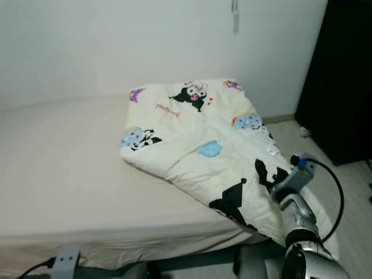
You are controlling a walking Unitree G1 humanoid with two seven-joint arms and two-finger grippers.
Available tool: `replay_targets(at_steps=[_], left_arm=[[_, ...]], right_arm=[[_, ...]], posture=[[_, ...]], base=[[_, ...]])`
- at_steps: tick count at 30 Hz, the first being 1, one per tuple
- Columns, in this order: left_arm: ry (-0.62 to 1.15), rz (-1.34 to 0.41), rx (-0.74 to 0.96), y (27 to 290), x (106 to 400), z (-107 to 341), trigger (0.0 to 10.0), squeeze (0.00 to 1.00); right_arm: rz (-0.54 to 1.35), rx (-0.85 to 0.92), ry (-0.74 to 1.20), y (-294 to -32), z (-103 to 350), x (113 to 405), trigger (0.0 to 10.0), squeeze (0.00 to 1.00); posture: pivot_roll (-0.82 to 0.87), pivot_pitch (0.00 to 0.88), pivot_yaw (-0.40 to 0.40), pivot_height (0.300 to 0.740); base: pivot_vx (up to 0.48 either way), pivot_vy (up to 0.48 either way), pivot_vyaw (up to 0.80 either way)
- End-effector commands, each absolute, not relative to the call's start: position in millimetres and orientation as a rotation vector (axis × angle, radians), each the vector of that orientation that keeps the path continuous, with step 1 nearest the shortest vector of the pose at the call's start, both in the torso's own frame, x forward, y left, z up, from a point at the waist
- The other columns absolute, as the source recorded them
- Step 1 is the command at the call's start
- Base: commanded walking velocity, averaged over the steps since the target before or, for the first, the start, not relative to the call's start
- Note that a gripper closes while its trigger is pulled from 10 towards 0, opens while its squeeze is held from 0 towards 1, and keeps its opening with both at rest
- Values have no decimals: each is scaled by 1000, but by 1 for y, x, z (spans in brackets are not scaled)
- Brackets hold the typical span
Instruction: Clean up the room
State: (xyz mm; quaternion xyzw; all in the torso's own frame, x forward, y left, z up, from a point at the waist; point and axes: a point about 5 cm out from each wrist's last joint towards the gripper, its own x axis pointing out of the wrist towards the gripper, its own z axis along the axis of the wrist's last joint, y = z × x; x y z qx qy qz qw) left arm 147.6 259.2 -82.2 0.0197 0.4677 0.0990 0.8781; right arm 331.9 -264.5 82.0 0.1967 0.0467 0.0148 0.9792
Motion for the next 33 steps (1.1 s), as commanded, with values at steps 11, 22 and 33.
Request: replay_targets(at_steps=[11,22,33], left_arm=[[994,191,125,291,128,-76,10000,0],[998,148,157,292,129,-75,10000,0],[1006,127,129,271,130,-83,10000,0]], right_arm=[[33,324,78,-275,101,341,10000,0],[348,248,189,-249,84,331,10000,0],[436,218,240,-256,83,325,10000,0]], posture=[[84,161,190,485],[79,179,204,485],[20,156,171,485]], base=[[0,0,0],[0,0,0],[0,0,0]])
